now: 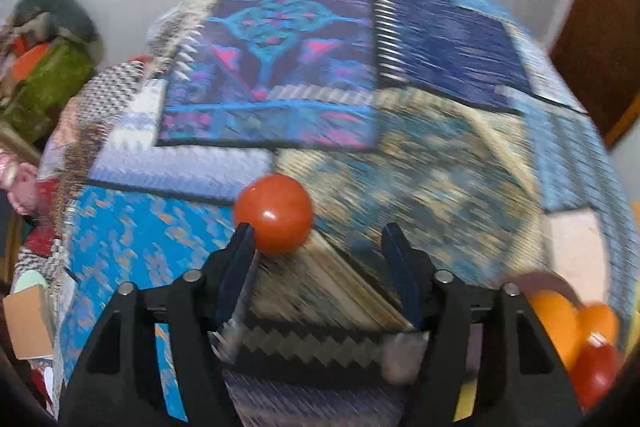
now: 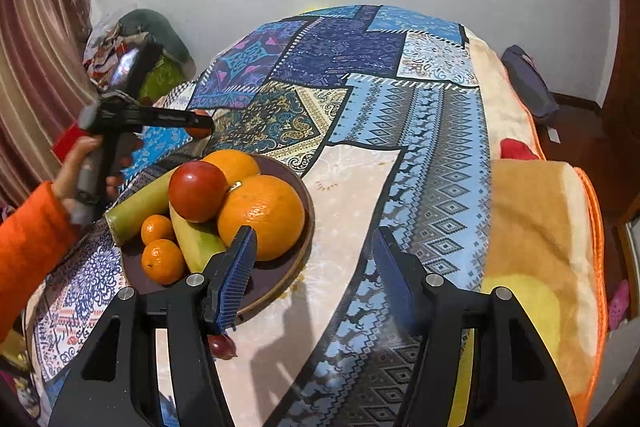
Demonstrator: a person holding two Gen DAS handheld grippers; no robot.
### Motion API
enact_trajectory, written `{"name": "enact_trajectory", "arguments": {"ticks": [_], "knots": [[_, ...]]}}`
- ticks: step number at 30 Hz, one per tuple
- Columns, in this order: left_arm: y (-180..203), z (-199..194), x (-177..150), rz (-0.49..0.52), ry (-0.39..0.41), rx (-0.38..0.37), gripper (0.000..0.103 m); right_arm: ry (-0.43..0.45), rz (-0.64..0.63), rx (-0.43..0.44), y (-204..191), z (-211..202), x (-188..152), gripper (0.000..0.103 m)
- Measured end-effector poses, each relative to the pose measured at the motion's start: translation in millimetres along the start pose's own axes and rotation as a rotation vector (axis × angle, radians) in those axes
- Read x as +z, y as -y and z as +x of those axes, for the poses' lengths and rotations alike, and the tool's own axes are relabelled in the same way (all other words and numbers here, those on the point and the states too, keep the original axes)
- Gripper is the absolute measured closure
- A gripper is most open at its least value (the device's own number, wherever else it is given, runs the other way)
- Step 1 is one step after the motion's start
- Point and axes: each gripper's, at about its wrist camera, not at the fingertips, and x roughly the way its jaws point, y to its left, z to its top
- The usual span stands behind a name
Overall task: Organize fruits
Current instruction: 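Grasp the small red tomato on the quilt with the left tool, then carry the small tomato onto the purple plate and open the left tool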
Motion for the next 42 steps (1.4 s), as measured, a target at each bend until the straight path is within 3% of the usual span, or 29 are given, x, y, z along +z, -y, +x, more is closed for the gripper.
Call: {"name": "enact_trajectory", "arguments": {"ticks": [2,8,11,14,21,23,25,26,29,30,31,35,42], "knots": [[-5,9,4,0.015,0.021,0.055,0.037,0.010,0.010,0.002,4,-1,-1,0.046],[-30,33,2,-0.034,-0.027,0.077,0.038,0.023,0.023,0.019,5,0,-1,0.046],[-44,45,5,-0.115,-0.072,0.011,0.050,0.028,0.012,0.020,2,-1,-2,0.046],[-52,46,10,-0.136,-0.057,0.030,0.061,0.031,0.008,0.022,1,-2,-3,0.046],[-53,42,12,-0.129,-0.041,-0.008,0.062,0.018,-0.001,0.021,-1,2,-6,0.046],[-53,42,13,-0.130,-0.048,-0.027,0.056,0.018,0.001,0.020,0,3,-6,0.046],[-54,41,12,-0.131,-0.046,-0.023,0.040,0.017,0.002,0.022,1,4,-7,0.046],[-52,41,13,-0.128,-0.041,-0.014,0.040,0.016,0.001,0.021,1,4,-7,0.046],[-49,45,19,-0.122,-0.033,0.004,0.040,0.015,0.002,0.018,1,5,-7,0.046],[-49,47,21,-0.129,-0.032,0.007,0.043,0.015,0.003,0.017,2,5,-8,0.046],[-50,51,22,-0.137,-0.038,0.013,0.053,0.017,0.004,0.013,2,5,-8,0.046],[-52,50,21,-0.137,-0.027,-0.006,0.055,0.018,0.010,0.008,4,5,-8,0.046],[-26,-6,-10,-0.046,0.033,-0.056,0.055,0.032,0.005,0.008,-4,-6,-8,0.046]]}}
